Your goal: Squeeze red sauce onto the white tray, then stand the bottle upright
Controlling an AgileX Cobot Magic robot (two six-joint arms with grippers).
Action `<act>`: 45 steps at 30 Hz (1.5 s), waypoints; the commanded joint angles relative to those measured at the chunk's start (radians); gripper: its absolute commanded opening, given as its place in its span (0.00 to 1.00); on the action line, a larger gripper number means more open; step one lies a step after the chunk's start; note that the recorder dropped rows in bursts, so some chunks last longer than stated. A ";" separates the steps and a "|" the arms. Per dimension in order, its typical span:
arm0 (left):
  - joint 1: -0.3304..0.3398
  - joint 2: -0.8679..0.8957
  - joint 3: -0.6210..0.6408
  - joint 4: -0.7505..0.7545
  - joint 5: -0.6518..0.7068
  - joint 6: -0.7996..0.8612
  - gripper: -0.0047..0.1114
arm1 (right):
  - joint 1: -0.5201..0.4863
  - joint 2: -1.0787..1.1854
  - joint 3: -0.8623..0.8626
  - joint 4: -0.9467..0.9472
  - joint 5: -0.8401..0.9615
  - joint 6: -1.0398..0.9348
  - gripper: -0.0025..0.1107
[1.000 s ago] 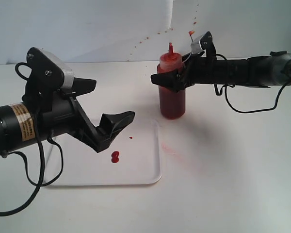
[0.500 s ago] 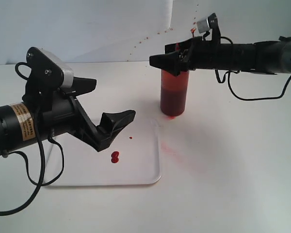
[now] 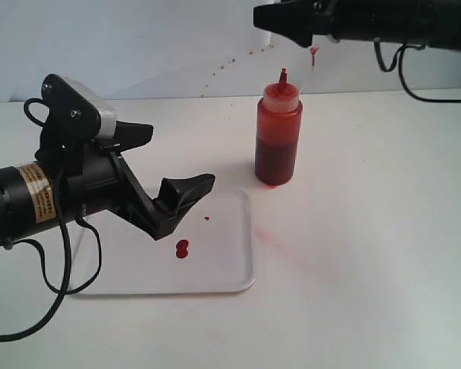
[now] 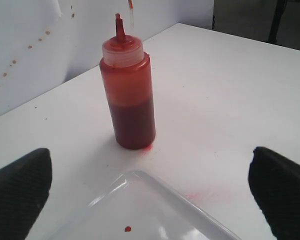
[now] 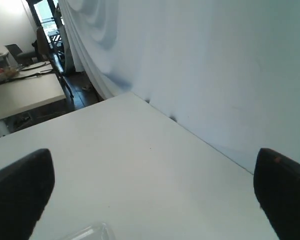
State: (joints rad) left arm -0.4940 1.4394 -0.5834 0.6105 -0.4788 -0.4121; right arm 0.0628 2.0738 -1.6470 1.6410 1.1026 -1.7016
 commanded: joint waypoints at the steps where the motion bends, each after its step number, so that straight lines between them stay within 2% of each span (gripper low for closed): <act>1: -0.006 0.003 -0.004 -0.010 -0.014 0.001 0.94 | -0.054 -0.114 -0.006 -0.143 0.033 0.154 0.95; 5: -0.006 0.003 -0.004 -0.006 -0.014 0.001 0.92 | -0.095 -0.199 -0.006 -0.202 0.118 0.272 0.95; 7: -0.006 0.000 -0.004 -0.006 -0.018 0.001 0.80 | -0.109 -0.245 -0.006 -0.206 0.118 0.323 0.95; 10: -0.006 -0.035 -0.004 0.001 -0.015 -0.006 0.46 | -0.111 -0.323 -0.006 -0.280 0.118 0.417 0.95; 12: -0.006 -0.091 -0.004 0.012 -0.013 -0.008 0.15 | -0.111 -0.377 -0.006 -0.370 0.118 0.463 0.95; 13: -0.006 -0.128 -0.004 0.024 -0.013 -0.008 0.03 | -0.111 -0.410 -0.006 -0.410 0.118 0.487 0.95; 16: -0.006 -0.303 -0.004 0.036 -0.004 -0.039 0.06 | -0.111 -0.541 -0.006 -0.527 0.118 0.580 0.95; 19: -0.006 -0.487 -0.004 0.036 0.100 -0.059 0.06 | -0.111 -0.657 -0.006 -0.619 0.118 0.649 0.94; 22: -0.006 -0.616 -0.004 0.035 0.204 -0.059 0.06 | -0.111 -0.738 -0.006 -0.633 0.118 0.692 0.85; 25: -0.006 -0.714 -0.004 -0.006 0.284 -0.059 0.06 | -0.111 -0.826 -0.006 -0.635 0.118 0.714 0.61; 26: -0.006 -0.746 -0.004 -0.020 0.303 -0.059 0.06 | -0.111 -0.855 -0.006 -0.635 0.118 0.720 0.49; 27: -0.006 -0.795 -0.004 -0.032 0.319 -0.059 0.06 | -0.111 -0.902 -0.006 -0.636 0.118 0.770 0.25; 28: -0.006 -0.819 -0.004 -0.032 0.319 -0.059 0.06 | -0.111 -0.927 -0.006 -0.636 0.118 0.801 0.11; 29: -0.006 -0.857 -0.004 -0.024 0.319 -0.059 0.06 | -0.111 -0.972 -0.006 -0.646 0.118 0.822 0.02; 32: -0.006 -0.928 -0.004 -0.024 0.319 -0.059 0.06 | -0.111 -1.090 0.038 -0.672 0.118 0.817 0.02; 34: -0.006 -0.966 -0.004 -0.024 0.319 -0.059 0.06 | -0.111 -1.190 0.111 -0.714 0.008 0.825 0.02; 36: -0.006 -0.998 -0.004 -0.024 0.319 -0.059 0.06 | -0.111 -1.310 0.225 -0.727 -0.210 0.850 0.02; 39: -0.006 -1.012 -0.004 -0.024 0.319 -0.059 0.06 | -0.111 -1.371 0.324 -0.727 -0.344 0.850 0.02; 45: -0.006 -1.014 -0.004 -0.024 0.319 -0.059 0.06 | -0.111 -1.405 0.438 -0.727 -0.375 0.860 0.02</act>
State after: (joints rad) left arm -0.4940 0.4293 -0.5834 0.5999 -0.1647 -0.4601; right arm -0.0433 0.6730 -1.2394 0.9218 0.7481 -0.8486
